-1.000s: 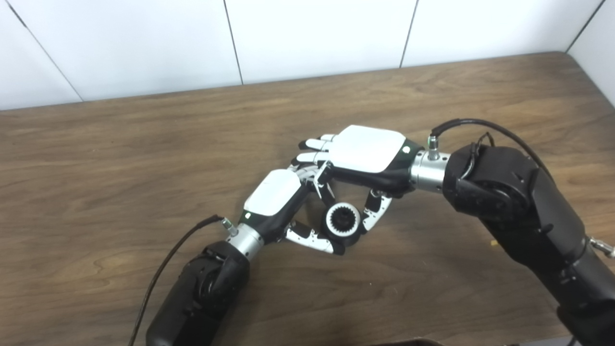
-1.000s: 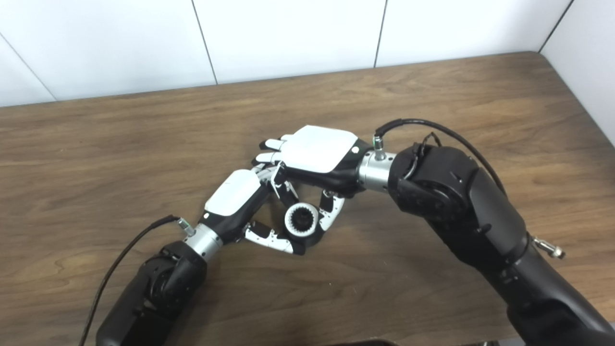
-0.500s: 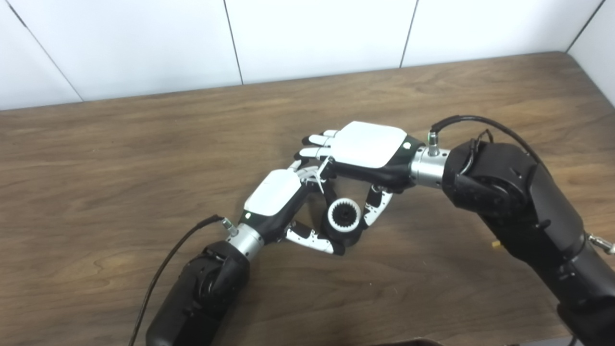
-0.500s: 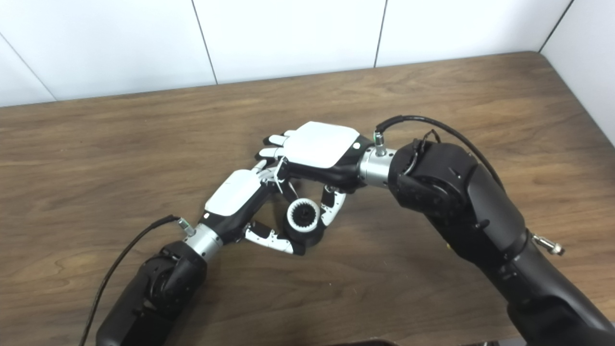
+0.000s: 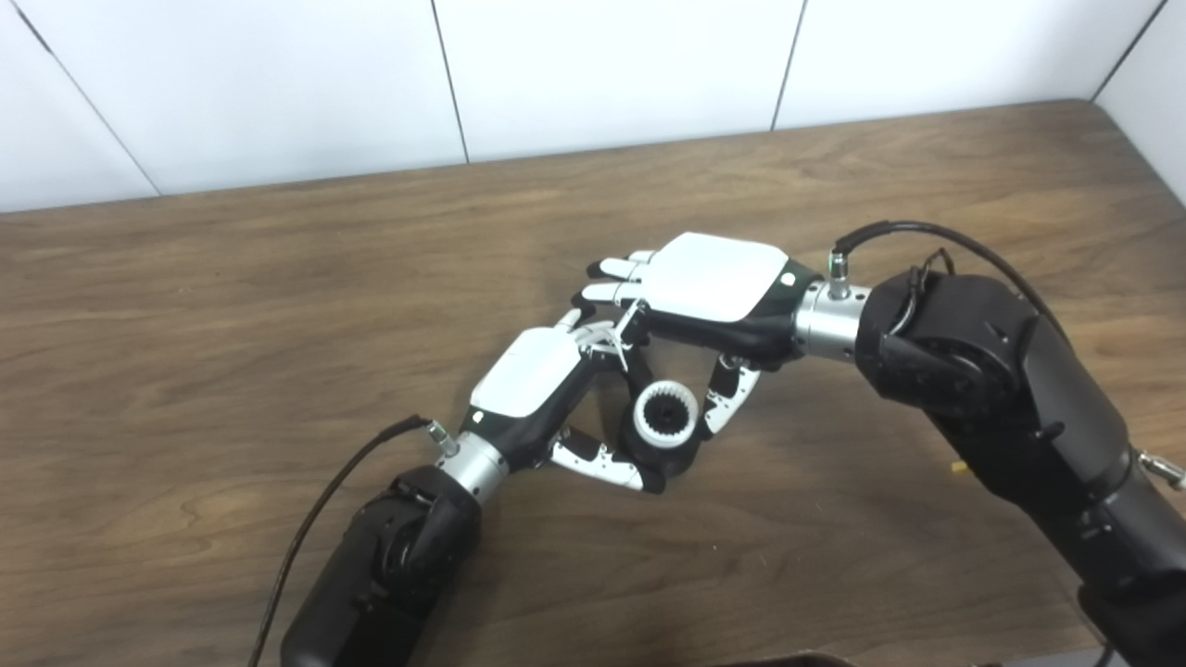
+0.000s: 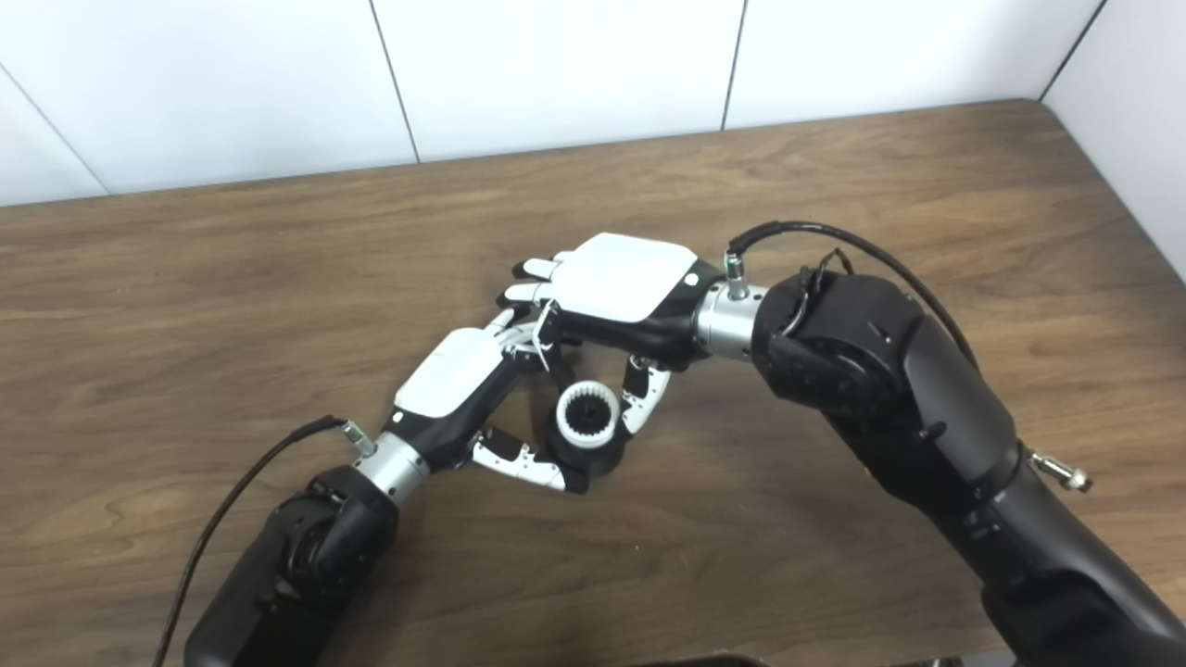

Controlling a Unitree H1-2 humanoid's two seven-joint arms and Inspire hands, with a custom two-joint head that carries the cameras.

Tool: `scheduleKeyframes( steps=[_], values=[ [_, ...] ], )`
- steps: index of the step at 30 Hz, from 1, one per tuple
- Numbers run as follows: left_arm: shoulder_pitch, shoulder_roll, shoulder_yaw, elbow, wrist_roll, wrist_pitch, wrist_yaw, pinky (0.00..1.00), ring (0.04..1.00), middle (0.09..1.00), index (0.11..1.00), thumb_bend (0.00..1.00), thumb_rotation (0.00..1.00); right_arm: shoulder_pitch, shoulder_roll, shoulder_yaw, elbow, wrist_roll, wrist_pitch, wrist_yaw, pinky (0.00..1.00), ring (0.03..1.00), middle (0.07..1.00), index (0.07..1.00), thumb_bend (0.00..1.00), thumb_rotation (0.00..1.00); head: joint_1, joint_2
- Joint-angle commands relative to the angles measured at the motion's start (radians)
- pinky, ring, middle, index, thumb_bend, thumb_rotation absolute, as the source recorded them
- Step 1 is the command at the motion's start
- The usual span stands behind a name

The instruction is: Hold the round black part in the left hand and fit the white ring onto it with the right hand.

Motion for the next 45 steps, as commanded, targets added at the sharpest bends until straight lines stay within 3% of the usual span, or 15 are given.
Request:
scheduleKeyframes(
  steps=[1, 45],
  values=[
    [-0.015, -0.004, 0.008, -0.044, -0.001, -0.008, 0.014, 1.00, 0.887, 0.850, 0.477, 0.52, 0.05, -0.026, -0.011, -0.018, -0.012, 0.007, -0.010, -0.021, 0.96, 1.000, 0.958, 0.481, 0.51, 0.13, -0.001, 0.001],
    [-0.003, -0.006, 0.018, -0.074, -0.007, 0.008, -0.004, 1.00, 0.889, 0.850, 0.477, 0.52, 0.05, -0.005, -0.005, -0.017, -0.043, 0.007, 0.002, -0.010, 0.96, 1.000, 0.949, 0.482, 0.51, 0.13, -0.001, 0.014]
  ],
)
